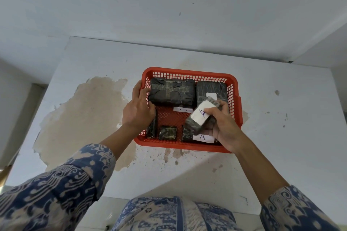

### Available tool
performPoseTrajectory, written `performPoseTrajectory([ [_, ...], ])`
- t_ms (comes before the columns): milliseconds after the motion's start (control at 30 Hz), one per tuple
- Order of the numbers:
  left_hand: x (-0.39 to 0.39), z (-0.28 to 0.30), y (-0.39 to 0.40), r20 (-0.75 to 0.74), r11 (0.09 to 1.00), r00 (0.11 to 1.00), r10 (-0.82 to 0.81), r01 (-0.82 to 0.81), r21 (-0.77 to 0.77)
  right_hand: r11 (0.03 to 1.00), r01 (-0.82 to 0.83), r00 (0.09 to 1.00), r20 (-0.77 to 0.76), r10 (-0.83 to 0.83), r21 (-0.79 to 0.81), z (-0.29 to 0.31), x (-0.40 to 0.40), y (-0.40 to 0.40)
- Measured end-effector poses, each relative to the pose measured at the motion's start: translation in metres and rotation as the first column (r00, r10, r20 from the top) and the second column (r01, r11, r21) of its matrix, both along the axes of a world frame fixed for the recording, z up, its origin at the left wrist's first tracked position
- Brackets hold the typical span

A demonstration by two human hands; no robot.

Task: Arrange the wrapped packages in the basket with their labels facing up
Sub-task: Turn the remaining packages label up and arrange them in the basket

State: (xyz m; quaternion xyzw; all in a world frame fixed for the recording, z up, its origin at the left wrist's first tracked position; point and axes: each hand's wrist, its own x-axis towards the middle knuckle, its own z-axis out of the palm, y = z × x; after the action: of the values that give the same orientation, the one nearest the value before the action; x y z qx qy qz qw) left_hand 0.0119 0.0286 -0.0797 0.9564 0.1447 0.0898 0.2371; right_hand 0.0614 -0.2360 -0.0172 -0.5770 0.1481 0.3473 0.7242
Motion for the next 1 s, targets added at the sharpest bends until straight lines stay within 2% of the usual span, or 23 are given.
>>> performPoseTrajectory([
  [200, 0.000, 0.002, -0.001, -0.013, 1.000, 1.000, 0.010, -0.010, 0.005, 0.994, -0.069, 0.994, 0.075, 0.075, -0.078, -0.003, 0.002, 0.004],
  [267, 0.000, 0.002, -0.001, -0.011, 1.000, 1.000, 0.009, -0.009, 0.006, 0.975, -0.116, 0.973, 0.173, 0.150, -0.188, -0.002, 0.002, 0.008],
  [333, 0.000, 0.002, -0.001, -0.006, 1.000, 1.000, 0.007, -0.007, 0.007, 0.902, -0.147, 0.905, 0.312, 0.288, -0.406, 0.000, 0.002, 0.013],
  [400, 0.000, 0.002, -0.001, -0.002, 1.000, 1.000, 0.002, -0.002, 0.011, 0.789, -0.106, 0.795, 0.425, 0.433, -0.605, -0.001, 0.003, 0.019],
  [467, 0.000, 0.001, 0.000, -0.001, 1.000, 1.000, -0.002, 0.002, 0.014, 0.699, -0.043, 0.701, 0.476, 0.530, -0.714, -0.004, 0.004, 0.027],
  [600, 0.000, -0.002, 0.000, -0.007, 1.000, 1.000, 0.008, -0.008, 0.012, 0.515, 0.030, 0.590, 0.431, 0.682, -0.857, -0.019, 0.007, 0.042],
  [700, 0.001, -0.003, 0.000, -0.002, 1.000, 1.000, 0.006, -0.006, 0.004, 0.403, 0.114, 0.541, 0.397, 0.741, -0.908, -0.026, 0.008, 0.047],
  [867, 0.000, -0.003, 0.000, 0.007, 1.000, 1.000, 0.007, -0.007, 0.001, 0.304, 0.234, 0.390, 0.376, 0.841, -0.924, -0.037, 0.012, 0.049],
  [1000, 0.000, -0.003, -0.001, 0.008, 1.000, 1.000, 0.008, -0.008, -0.004, 0.240, 0.268, 0.338, 0.325, 0.883, -0.933, -0.042, 0.014, 0.047],
])
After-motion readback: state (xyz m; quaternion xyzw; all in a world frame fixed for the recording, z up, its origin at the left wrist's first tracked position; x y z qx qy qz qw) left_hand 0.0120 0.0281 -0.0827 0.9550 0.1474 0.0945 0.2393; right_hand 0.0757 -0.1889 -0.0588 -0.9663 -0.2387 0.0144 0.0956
